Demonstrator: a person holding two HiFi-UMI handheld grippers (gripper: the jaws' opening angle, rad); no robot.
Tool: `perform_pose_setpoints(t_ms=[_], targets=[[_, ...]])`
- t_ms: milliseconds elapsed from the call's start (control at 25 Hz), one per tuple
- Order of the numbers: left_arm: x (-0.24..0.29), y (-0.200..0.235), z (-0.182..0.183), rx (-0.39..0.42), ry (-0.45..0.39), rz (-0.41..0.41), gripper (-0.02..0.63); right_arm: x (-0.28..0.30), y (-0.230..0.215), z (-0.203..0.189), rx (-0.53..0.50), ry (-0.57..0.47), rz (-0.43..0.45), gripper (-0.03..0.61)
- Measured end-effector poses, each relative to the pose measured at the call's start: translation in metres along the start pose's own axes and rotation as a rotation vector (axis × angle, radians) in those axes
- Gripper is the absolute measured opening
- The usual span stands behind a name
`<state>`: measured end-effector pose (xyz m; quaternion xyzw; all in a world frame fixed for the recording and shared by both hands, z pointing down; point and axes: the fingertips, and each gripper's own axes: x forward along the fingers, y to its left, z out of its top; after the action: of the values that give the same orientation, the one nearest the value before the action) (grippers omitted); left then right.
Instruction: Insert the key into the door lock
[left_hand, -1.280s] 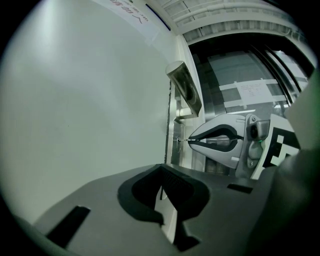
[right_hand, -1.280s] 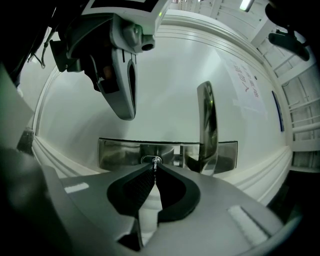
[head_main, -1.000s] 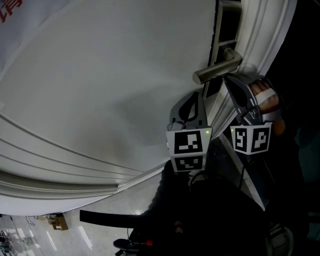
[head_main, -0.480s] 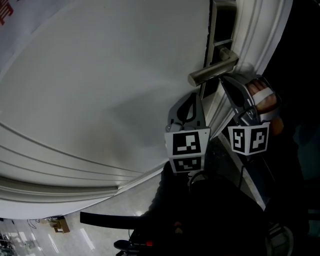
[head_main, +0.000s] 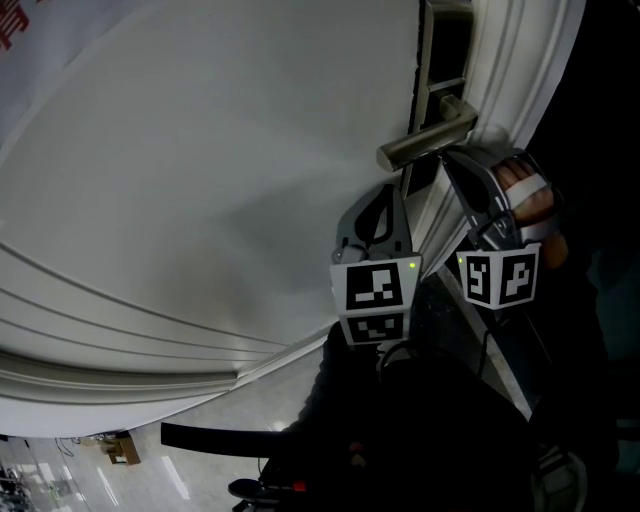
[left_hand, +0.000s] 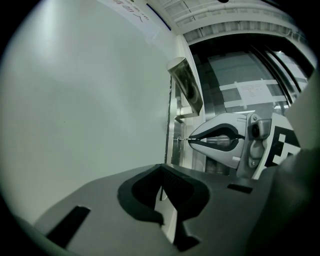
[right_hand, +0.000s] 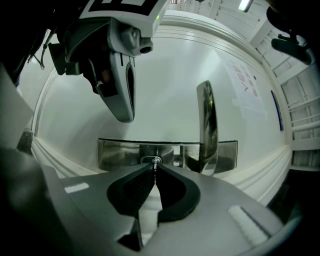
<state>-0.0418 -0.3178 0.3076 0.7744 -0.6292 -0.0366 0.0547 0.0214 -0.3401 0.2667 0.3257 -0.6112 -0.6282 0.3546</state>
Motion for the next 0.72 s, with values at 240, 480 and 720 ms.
perform_pose_setpoints(t_ms=[240, 480, 720], targets=[[-0.0014, 0.0008, 0.0003, -0.001, 0.000, 0.001, 0.002, 0.0010, -0.0002, 0.0003, -0.002, 0.003, 0.002, 0.014], [-0.0008, 0.0029, 0.0015, -0.001, -0.004, 0.001, 0.002, 0.0017, -0.0004, -0.0011, 0.000, 0.008, 0.001, 0.012], [-0.0005, 0.0020, 0.0008, -0.004, -0.002, -0.005, 0.002, 0.0022, 0.0010, -0.0016, 0.003, 0.010, 0.005, 0.012]])
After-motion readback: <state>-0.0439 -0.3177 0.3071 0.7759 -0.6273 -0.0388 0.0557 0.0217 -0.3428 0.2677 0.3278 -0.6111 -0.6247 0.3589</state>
